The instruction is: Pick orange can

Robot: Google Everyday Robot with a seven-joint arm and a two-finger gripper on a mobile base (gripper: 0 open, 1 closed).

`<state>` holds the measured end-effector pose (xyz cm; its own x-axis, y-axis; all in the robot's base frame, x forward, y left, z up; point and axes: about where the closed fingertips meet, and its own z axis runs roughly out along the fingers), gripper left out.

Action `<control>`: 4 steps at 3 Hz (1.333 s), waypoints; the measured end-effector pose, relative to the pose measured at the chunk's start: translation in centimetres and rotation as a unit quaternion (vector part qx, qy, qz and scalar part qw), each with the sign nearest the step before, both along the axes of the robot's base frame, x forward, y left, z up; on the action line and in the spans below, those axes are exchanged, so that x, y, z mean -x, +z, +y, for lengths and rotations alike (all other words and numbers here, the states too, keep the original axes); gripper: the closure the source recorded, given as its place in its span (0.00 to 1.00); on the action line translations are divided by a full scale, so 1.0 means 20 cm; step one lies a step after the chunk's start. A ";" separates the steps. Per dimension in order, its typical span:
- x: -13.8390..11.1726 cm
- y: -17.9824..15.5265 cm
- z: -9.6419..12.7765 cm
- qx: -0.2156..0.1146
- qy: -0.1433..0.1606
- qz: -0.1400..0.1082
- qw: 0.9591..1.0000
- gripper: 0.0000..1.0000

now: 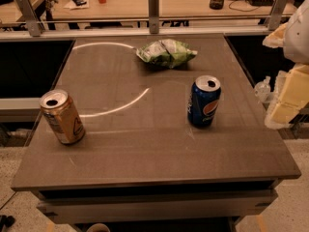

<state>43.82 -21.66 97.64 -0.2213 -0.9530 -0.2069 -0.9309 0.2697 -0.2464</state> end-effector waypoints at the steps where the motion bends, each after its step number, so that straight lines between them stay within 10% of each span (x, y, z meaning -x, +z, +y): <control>1: 0.00 0.00 0.00 0.000 0.000 0.000 1.000 0.00; 2: 0.04 0.03 0.05 -0.029 -0.017 -0.006 0.999 0.00; 4: 0.18 0.00 0.25 -0.180 -0.062 -0.046 0.981 0.00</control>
Offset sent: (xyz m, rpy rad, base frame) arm -0.0195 0.0274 0.0094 0.1559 -0.0081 -0.0923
